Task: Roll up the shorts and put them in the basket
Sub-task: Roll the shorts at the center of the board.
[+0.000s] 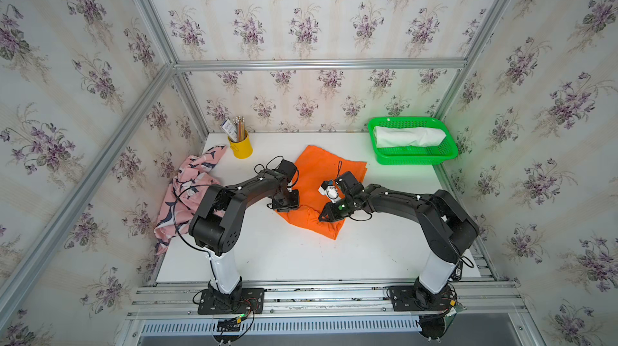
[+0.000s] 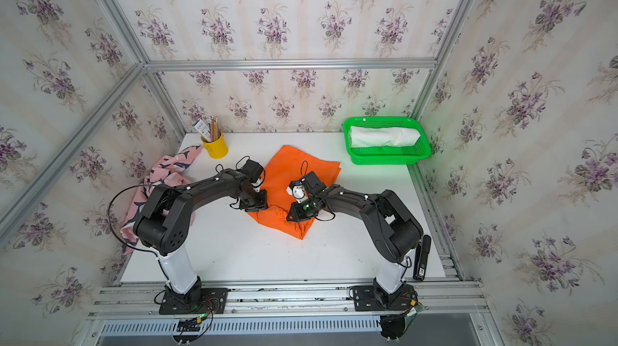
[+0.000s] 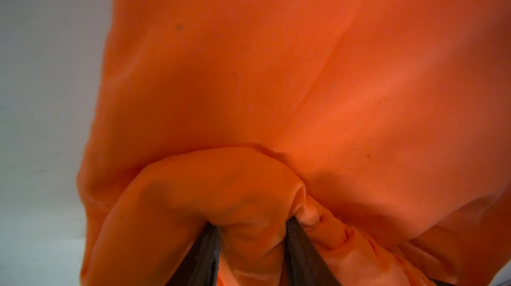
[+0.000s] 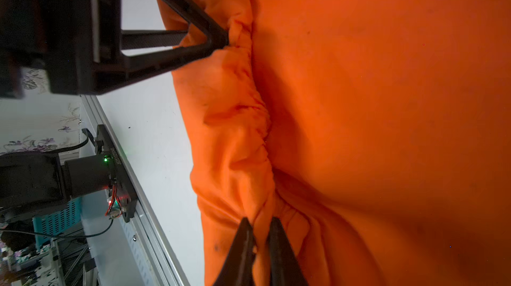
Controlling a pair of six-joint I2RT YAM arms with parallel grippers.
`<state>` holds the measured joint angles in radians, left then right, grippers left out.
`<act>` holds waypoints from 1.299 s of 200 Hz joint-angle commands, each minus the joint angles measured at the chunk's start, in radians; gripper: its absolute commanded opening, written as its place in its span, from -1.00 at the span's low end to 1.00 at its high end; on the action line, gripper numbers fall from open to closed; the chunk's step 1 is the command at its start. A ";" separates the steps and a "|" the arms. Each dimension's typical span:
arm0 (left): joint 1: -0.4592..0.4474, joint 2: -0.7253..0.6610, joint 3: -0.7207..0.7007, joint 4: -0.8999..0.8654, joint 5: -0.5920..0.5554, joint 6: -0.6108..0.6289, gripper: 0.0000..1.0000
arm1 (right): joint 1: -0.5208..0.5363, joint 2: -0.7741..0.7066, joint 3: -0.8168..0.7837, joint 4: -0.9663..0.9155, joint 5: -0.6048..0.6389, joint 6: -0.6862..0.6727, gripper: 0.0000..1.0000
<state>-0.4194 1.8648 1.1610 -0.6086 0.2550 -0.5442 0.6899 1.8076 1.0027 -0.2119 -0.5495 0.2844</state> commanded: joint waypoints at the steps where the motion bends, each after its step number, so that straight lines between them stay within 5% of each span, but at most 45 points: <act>1: -0.001 0.023 -0.020 -0.009 -0.035 0.032 -0.08 | 0.000 0.027 -0.022 -0.040 0.167 -0.009 -0.87; 29: -0.001 -0.010 -0.021 -0.027 -0.055 0.045 -0.07 | 0.007 -0.053 -0.028 -0.043 0.303 0.003 -0.81; 85: -0.001 -0.014 -0.009 -0.043 -0.043 0.059 -0.07 | 0.226 -0.253 -0.001 -0.045 0.592 -0.305 -0.09; 151: -0.001 -0.012 0.002 -0.057 -0.036 0.062 -0.07 | 0.437 -0.079 0.023 0.018 0.833 -0.585 0.70; 172: -0.002 -0.008 0.014 -0.067 -0.028 0.069 -0.08 | 0.444 -0.014 0.018 0.071 0.926 -0.619 0.73; 194: -0.002 -0.014 0.024 -0.078 -0.024 0.074 -0.07 | 0.442 0.040 -0.004 0.136 1.054 -0.632 0.60; 210: -0.001 -0.019 0.026 -0.082 -0.018 0.079 -0.07 | 0.443 0.058 -0.003 0.130 1.063 -0.615 0.23; 234: -0.001 -0.037 0.026 -0.090 -0.021 0.081 -0.05 | 0.443 0.030 0.005 0.068 0.950 -0.553 -0.56; 260: 0.000 -0.101 0.027 -0.108 -0.070 0.083 0.09 | 0.434 -0.015 0.041 -0.053 0.689 -0.434 -0.88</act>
<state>-0.4202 1.8149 1.1839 -0.6609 0.2390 -0.4786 1.1301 1.8233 1.0134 -0.1272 0.3695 -0.2687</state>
